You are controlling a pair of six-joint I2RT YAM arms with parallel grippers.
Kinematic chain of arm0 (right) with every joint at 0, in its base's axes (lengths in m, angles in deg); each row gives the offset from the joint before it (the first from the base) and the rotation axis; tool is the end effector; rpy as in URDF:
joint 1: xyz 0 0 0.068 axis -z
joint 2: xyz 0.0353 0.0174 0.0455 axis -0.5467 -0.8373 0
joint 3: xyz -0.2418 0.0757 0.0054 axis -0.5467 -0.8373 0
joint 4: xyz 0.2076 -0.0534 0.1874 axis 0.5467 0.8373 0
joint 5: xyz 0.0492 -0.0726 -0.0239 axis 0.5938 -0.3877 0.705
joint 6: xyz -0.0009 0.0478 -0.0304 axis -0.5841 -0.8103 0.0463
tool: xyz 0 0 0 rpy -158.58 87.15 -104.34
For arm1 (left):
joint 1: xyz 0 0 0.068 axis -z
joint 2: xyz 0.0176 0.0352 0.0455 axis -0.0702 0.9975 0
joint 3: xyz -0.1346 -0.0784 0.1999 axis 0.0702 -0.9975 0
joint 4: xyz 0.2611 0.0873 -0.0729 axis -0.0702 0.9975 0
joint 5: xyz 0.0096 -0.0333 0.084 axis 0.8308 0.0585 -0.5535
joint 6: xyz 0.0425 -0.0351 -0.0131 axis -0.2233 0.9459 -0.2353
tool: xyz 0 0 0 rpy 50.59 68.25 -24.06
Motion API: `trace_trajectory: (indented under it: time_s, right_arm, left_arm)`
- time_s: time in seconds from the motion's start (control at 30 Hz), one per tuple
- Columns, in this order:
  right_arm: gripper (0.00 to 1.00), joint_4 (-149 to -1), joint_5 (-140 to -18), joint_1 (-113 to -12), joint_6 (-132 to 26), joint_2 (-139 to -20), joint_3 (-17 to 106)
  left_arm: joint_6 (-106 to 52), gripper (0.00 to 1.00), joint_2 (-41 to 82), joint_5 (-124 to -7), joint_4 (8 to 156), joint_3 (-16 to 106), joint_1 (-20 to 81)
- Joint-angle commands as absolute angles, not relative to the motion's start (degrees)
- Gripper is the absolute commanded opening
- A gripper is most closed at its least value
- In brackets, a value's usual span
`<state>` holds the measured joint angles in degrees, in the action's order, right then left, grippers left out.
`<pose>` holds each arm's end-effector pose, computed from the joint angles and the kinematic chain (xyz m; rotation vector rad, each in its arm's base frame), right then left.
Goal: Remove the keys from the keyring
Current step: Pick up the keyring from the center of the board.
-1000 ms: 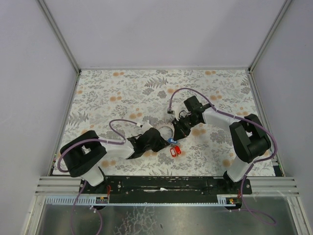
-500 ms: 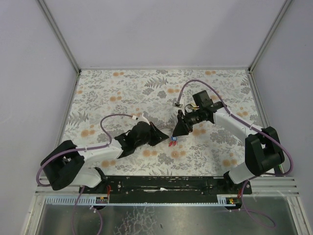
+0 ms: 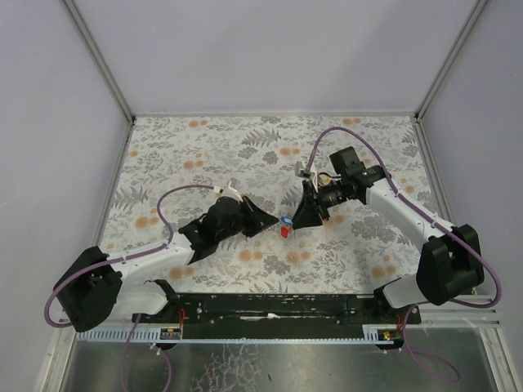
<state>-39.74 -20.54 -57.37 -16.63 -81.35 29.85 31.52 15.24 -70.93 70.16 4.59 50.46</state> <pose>0.2688 0.1605 0.2375 -1.3571 1.7541 1.3755 0.1982 -0.2111 0.1752 -0.4229 2.2254 -1.2659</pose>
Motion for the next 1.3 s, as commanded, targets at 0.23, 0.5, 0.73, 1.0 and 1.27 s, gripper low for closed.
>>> trace_trajectory:
  time_s: [0.23, 0.5, 0.73, 1.0, 1.27]
  right_arm:
    - [0.40, -33.99, -16.36, -56.37, -13.73, -81.11, 35.27]
    - [0.42, -34.67, -13.61, -55.87, -15.58, -81.98, 35.53]
    - [0.42, -35.05, -11.78, -53.74, -16.62, -81.47, 35.72]
    - [0.42, -31.36, -12.66, -53.00, -11.88, -81.48, 36.21]
    - [0.43, -30.26, -12.37, -53.00, -10.34, -81.80, 36.07]
  left_arm:
    - [39.33, 0.00, 12.48, -68.12, 64.59, 6.10, 48.13]
    - [48.47, 0.00, 10.35, -66.88, 62.60, 4.21, 46.03]
    - [42.35, 0.00, 10.89, -65.54, 66.13, 7.70, 45.23]
    - [2.29, 0.00, 9.76, -59.29, 67.01, 10.68, 45.16]
    - [-21.93, 0.00, 3.16, -54.60, 67.29, 8.89, 45.26]
